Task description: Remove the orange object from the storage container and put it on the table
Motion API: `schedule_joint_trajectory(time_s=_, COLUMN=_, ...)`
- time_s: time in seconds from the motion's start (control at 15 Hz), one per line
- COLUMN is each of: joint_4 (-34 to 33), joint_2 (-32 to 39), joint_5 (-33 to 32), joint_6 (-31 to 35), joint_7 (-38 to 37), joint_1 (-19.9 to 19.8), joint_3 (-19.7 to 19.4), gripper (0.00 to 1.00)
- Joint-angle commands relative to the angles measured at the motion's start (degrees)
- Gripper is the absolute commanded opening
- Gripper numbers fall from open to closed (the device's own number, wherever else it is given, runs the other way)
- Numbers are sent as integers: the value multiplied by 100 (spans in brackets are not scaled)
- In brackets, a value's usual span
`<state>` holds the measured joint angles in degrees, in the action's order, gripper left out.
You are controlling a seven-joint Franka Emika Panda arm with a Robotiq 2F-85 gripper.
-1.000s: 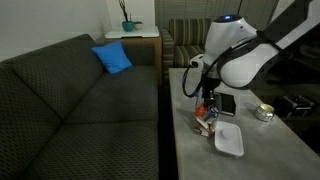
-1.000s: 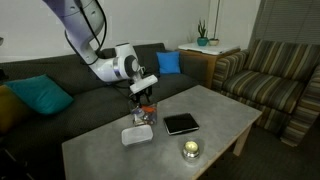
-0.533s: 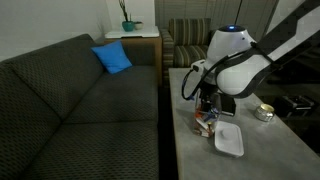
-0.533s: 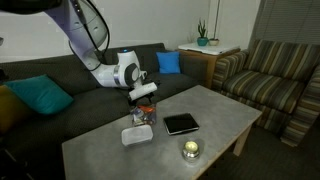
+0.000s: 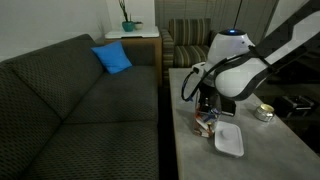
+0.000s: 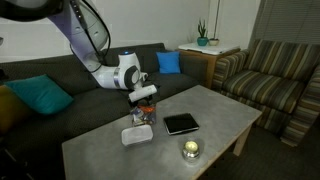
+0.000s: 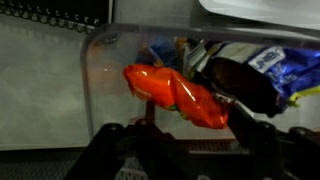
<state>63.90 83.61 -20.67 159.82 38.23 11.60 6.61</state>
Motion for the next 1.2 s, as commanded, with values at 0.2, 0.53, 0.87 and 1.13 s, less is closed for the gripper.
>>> schedule_joint_trajectory(time_s=0.2, joint_4=-61, joint_2=61, joint_5=66, joint_6=114, joint_7=-86, joint_1=-70, joint_3=42, gripper=23)
schedule_joint_trajectory(time_s=0.53, joint_4=-18, joint_2=-51, joint_5=19, joint_6=171, joint_7=-240, joint_1=-11, joint_3=-65, gripper=2)
schedule_joint_trajectory(time_s=0.87, joint_4=220, joint_2=-361, joint_5=-40, joint_6=135, joint_7=-461, joint_1=91, joint_3=-235, gripper=4)
schedule_joint_trajectory(time_s=1.13, joint_4=404, joint_2=-635, joint_5=-109, joint_6=133, joint_7=-646, joint_1=236, joint_3=-427, gripper=4)
